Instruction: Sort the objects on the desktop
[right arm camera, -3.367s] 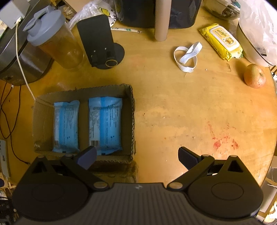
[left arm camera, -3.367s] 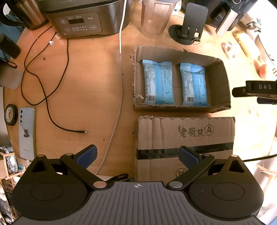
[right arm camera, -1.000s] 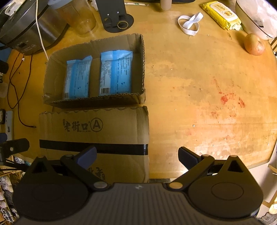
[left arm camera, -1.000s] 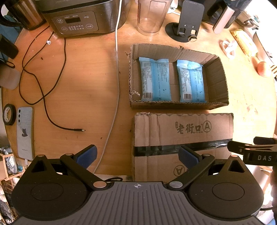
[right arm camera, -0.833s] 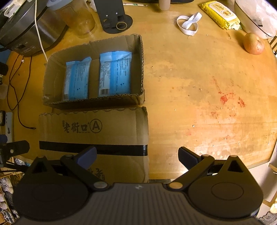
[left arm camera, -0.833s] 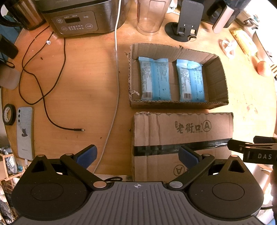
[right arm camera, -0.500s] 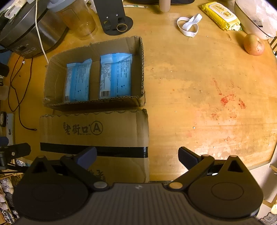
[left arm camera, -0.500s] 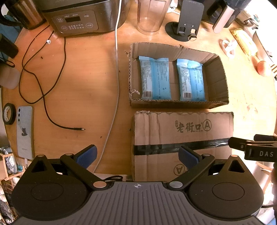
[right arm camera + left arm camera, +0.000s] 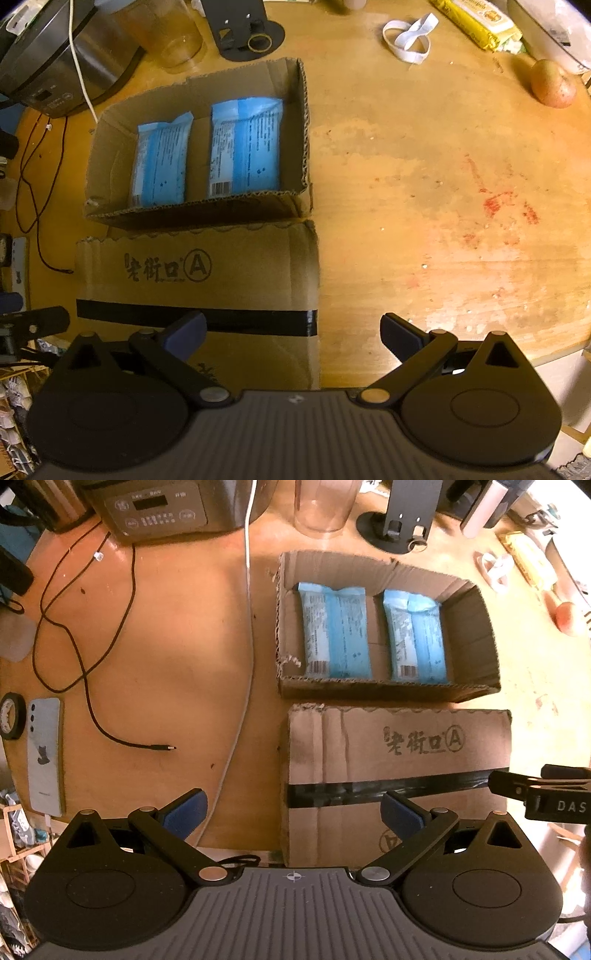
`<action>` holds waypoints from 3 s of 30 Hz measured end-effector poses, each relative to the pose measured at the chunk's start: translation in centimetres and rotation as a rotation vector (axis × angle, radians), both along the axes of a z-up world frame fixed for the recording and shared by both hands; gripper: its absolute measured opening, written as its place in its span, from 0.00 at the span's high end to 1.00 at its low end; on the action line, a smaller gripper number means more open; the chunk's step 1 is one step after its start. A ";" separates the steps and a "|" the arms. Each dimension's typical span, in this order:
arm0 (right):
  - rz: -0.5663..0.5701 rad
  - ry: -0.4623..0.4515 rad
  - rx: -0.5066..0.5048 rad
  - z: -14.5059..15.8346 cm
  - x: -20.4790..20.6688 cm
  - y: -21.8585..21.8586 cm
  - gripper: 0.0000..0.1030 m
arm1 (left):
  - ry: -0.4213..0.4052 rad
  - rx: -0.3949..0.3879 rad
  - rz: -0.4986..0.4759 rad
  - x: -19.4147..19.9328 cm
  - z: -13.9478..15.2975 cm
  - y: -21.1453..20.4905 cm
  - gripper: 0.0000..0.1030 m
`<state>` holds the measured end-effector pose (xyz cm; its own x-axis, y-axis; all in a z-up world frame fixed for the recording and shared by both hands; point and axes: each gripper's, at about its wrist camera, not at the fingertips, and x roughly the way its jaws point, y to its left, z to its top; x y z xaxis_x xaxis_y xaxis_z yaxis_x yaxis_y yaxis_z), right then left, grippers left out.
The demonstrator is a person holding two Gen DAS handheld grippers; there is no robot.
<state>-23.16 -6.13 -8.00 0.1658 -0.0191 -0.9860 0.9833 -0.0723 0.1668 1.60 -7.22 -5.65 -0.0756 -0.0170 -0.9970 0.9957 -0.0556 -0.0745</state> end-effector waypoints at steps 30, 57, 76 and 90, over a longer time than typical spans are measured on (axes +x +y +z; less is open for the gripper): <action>-0.032 -0.439 -0.097 -4.1 -5.7 1.1 0.00 | 0.521 -0.017 0.053 5.5 -6.4 1.7 0.00; -0.005 -0.560 -0.080 -6.2 -7.3 1.8 0.48 | 0.640 -0.038 0.049 8.0 -8.5 1.3 0.51; -0.017 -0.559 -0.060 -5.3 -7.0 3.0 0.51 | 0.636 -0.041 0.086 8.1 -8.0 3.4 0.51; -0.018 -0.564 -0.045 -3.6 -7.2 4.6 0.51 | 0.637 -0.041 0.108 7.8 -6.5 5.6 0.51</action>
<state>-30.41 -1.49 -11.59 0.6657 -0.0667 -0.7432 0.7400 -0.0687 0.6691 9.38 -1.60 -12.19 -0.6482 -0.0945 -0.7556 0.7570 0.0272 -0.6528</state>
